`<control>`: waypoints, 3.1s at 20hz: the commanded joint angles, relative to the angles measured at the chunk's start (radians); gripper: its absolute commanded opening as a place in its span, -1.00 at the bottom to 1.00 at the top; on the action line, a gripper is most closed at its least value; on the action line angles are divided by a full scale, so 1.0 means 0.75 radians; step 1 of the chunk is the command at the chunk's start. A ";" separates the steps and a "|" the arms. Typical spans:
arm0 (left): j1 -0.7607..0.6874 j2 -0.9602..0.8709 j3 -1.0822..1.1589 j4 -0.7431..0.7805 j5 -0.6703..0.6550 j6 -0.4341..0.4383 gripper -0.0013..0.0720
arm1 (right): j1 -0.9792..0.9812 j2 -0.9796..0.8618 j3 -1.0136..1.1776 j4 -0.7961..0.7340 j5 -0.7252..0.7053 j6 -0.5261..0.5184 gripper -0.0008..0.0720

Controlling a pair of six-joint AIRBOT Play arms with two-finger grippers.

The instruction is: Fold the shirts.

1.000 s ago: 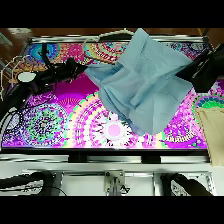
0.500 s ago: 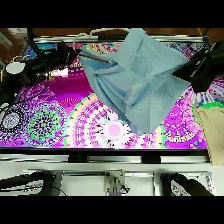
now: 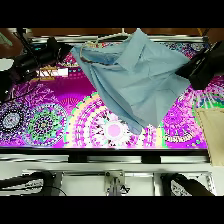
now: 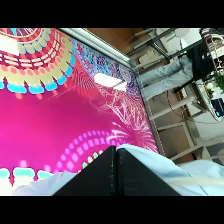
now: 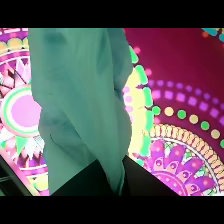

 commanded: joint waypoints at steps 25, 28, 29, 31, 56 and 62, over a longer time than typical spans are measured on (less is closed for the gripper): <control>-0.014 0.052 0.189 0.023 -0.179 0.126 -0.83 | 0.001 -0.101 0.001 0.035 0.014 0.192 -0.79; -0.072 0.096 0.247 0.023 -0.178 0.190 -0.83 | 0.016 -0.142 0.001 0.050 -0.011 0.228 -0.79; -0.092 0.102 0.278 0.023 -0.176 0.213 -0.83 | 0.042 -0.150 0.001 0.018 -0.024 0.227 -0.79; -0.139 0.104 0.356 0.023 -0.150 0.241 -0.83 | 0.136 -0.163 0.001 -0.049 -0.050 0.227 -0.79; -0.212 0.089 0.496 0.981 -0.507 -0.166 -0.82 | 0.246 -0.063 0.001 0.031 -0.455 0.425 -0.79; -0.169 0.092 0.495 0.983 -0.490 -0.230 -0.83 | 0.246 -0.040 0.001 0.022 -0.439 0.431 -0.79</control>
